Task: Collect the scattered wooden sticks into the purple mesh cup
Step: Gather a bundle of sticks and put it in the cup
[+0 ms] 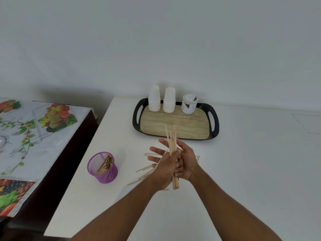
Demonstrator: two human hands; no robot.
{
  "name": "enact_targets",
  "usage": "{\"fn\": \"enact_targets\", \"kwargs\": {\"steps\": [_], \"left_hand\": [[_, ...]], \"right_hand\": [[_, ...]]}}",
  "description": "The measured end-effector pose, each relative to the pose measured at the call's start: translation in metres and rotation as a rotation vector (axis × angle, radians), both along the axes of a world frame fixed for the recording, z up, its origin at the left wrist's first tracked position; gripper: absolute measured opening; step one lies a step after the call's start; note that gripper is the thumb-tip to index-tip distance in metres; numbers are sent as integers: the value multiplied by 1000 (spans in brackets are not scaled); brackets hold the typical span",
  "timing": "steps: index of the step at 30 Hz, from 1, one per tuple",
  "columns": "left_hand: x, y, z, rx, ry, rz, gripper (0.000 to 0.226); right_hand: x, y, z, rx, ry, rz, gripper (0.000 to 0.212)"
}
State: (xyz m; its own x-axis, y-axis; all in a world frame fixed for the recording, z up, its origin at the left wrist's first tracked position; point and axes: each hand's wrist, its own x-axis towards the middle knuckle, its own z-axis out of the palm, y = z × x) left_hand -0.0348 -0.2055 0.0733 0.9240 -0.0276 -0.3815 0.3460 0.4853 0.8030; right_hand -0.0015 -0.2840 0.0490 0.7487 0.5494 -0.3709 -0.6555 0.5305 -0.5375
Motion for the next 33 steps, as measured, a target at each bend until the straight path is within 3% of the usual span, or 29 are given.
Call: {"fn": "enact_targets", "kwargs": {"steps": [3, 10, 13, 17, 20, 25, 29, 33], "left_hand": [[2, 27, -9, 36, 132, -348, 34], [0, 40, -11, 54, 186, -442, 29], [-1, 45, -11, 72, 221, -424, 30], [-2, 53, -20, 215, 208, -399, 36], [-1, 56, -31, 323, 208, -309, 46], [-1, 53, -42, 473, 221, -271, 68], [-3, 48, -42, 402, 168, -308, 75], [-7, 46, -39, 319, 47, -324, 64]], "right_hand": [[-2, -4, -6, 1, 44, 17, 63], [-8, -5, -15, -239, 54, -48, 75], [-9, -4, -16, -313, 79, -133, 69], [-7, -8, -15, -479, 133, -362, 41], [-4, -8, -2, -467, 181, -453, 41], [-1, 11, 31, -416, 151, -429, 46], [-2, 29, 39, -484, 140, -470, 45], [-6, 41, 35, -554, 42, -514, 42]]}}
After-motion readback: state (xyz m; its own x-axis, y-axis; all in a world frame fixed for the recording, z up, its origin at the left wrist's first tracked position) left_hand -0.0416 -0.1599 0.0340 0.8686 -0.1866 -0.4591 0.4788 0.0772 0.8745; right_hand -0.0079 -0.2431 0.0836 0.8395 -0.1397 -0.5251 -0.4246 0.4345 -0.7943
